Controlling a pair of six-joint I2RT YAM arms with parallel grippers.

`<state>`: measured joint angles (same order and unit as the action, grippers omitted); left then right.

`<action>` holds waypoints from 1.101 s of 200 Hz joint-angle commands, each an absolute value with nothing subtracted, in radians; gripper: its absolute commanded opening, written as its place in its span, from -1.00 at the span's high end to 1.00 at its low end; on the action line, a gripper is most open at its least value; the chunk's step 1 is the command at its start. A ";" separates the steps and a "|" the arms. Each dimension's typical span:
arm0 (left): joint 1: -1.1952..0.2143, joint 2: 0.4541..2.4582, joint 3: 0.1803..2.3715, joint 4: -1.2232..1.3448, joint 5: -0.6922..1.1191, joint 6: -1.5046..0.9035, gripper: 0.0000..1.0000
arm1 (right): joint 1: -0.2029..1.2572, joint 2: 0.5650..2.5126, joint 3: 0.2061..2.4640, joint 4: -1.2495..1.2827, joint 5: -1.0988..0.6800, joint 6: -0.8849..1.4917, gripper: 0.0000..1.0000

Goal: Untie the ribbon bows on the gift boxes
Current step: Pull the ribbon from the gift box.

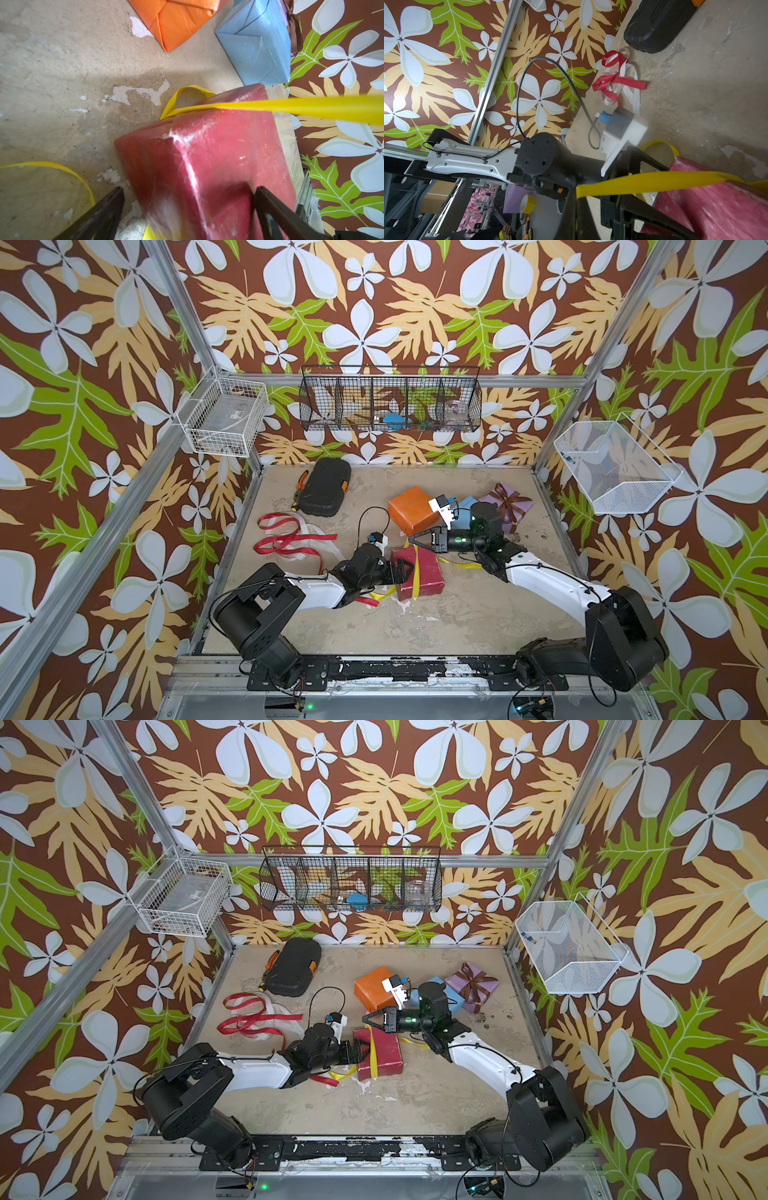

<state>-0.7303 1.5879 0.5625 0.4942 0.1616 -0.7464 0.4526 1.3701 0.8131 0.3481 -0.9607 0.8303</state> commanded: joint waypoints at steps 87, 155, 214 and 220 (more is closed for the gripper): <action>-0.731 1.590 0.558 0.334 0.131 -0.691 -0.97 | 0.425 1.300 1.094 0.197 -0.950 0.713 1.00; -0.731 1.597 0.572 0.305 0.108 -0.672 -0.97 | 0.417 1.302 1.362 0.028 -0.897 0.638 1.00; -0.732 1.560 0.580 0.253 0.080 -0.648 -0.97 | 0.334 1.324 1.483 -0.068 -0.841 0.616 1.00; -0.731 1.559 0.580 0.250 0.078 -0.644 -0.97 | 0.332 1.329 1.506 -0.085 -0.819 0.607 1.00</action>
<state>-0.7303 1.5620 0.5816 0.4225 0.1135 -0.6956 0.3496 1.3201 1.4422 -0.1719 -0.8543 0.6258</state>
